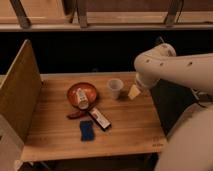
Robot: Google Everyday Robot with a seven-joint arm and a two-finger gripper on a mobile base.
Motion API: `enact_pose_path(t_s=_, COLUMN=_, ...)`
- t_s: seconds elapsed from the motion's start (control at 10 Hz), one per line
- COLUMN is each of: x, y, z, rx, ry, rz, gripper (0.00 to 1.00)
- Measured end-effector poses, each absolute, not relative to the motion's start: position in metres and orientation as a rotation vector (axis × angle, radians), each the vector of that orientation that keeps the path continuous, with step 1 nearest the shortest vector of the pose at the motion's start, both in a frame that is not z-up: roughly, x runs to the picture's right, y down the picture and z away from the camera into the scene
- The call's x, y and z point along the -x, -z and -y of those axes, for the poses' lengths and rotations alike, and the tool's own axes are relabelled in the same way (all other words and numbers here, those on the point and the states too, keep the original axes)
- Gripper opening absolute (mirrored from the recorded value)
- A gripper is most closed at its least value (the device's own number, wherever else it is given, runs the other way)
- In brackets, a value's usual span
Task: Move the arm in a circular motion
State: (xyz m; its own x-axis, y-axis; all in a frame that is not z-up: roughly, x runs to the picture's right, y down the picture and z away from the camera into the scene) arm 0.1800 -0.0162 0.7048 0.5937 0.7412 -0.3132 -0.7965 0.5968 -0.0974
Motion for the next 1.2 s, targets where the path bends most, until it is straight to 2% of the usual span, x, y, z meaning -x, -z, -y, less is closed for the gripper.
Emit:
enact_pose_path(t_s=0.2, x=-0.141, y=-0.721, z=0.032, rx=0.229, ry=-0.839, rz=-0.208, gripper=0.80)
enact_pose_path(t_s=0.5, x=-0.043, y=-0.730, z=0.022, rx=0.302, ry=-0.689, rz=-0.089, gripper=0.80)
enact_pose_path(t_s=0.8, x=0.029, y=-0.706, z=-0.030, rx=0.431, ry=-0.552, rz=0.021, gripper=0.80)
enact_pose_path(t_s=1.2, x=0.040, y=-0.666, z=-0.068, rx=0.491, ry=-0.476, rz=0.068, gripper=0.80)
